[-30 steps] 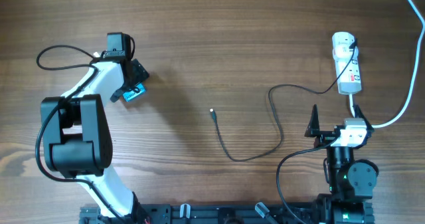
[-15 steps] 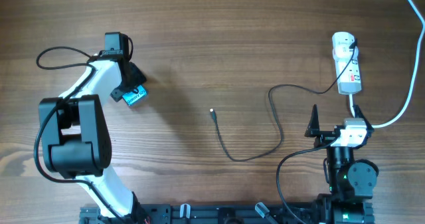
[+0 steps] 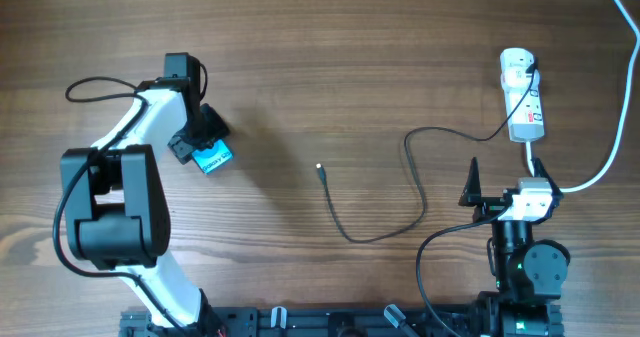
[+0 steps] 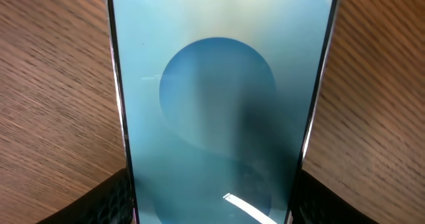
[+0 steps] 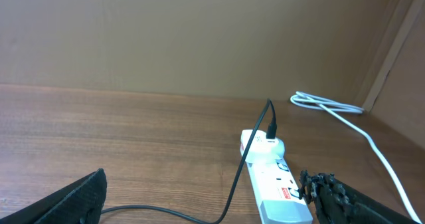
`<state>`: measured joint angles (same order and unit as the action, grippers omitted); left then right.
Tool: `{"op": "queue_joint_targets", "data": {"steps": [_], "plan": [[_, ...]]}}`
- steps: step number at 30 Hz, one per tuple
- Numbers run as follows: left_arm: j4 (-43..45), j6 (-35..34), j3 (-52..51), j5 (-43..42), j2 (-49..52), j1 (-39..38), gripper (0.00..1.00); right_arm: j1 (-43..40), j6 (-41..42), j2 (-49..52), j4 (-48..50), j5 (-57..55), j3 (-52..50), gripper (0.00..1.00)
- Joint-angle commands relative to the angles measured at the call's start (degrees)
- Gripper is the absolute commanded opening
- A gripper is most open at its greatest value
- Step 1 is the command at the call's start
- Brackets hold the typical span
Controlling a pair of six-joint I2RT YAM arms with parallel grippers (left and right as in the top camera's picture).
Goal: Plug charger to phone and switch on socket
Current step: 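Carry the upright phone toward the table center with the left gripper, then hold the phone upright in place with the left gripper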
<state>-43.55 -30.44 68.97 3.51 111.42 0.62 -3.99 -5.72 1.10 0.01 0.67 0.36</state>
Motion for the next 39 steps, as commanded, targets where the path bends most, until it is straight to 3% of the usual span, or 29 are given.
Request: {"op": "queue_joint_targets", "data": {"steps": [1, 7, 14, 17, 19, 31, 32, 39], "plan": [[-1.68, 5.31, -4.26, -4.61, 5.01, -4.48, 0.69, 0.28, -0.28, -0.57, 0.26, 0.70, -0.07, 1.00], [0.48, 10.64, -4.26, -9.09, 5.01, -9.60, 0.72, 0.28, -0.28, -0.57, 0.26, 0.70, -0.07, 1.00], [0.68, 10.73, -4.26, -10.14, 5.01, -14.64, 0.74, 0.28, -0.28, -0.57, 0.26, 0.70, -0.07, 1.00], [0.70, 10.71, -4.26, -10.14, 5.01, -16.06, 0.94, 0.28, -0.28, -0.57, 0.26, 0.70, -0.07, 1.00], [1.11, 10.73, -4.26, -10.12, 5.01, -16.70, 1.00, 0.28, -0.28, -0.57, 0.26, 0.70, -0.07, 1.00], [2.01, 10.71, -4.26, -10.12, 5.01, -17.03, 0.96, 0.28, -0.28, -0.57, 0.26, 0.70, -0.07, 1.00], [2.73, 10.73, -4.26, -10.10, 5.01, -17.03, 1.00, 0.28, -0.28, -0.57, 0.26, 0.70, -0.07, 1.00], [7.02, 10.71, -4.26, -10.10, 5.01, -16.87, 1.00, 0.28, -0.28, -0.57, 0.26, 0.70, -0.07, 1.00]]}}
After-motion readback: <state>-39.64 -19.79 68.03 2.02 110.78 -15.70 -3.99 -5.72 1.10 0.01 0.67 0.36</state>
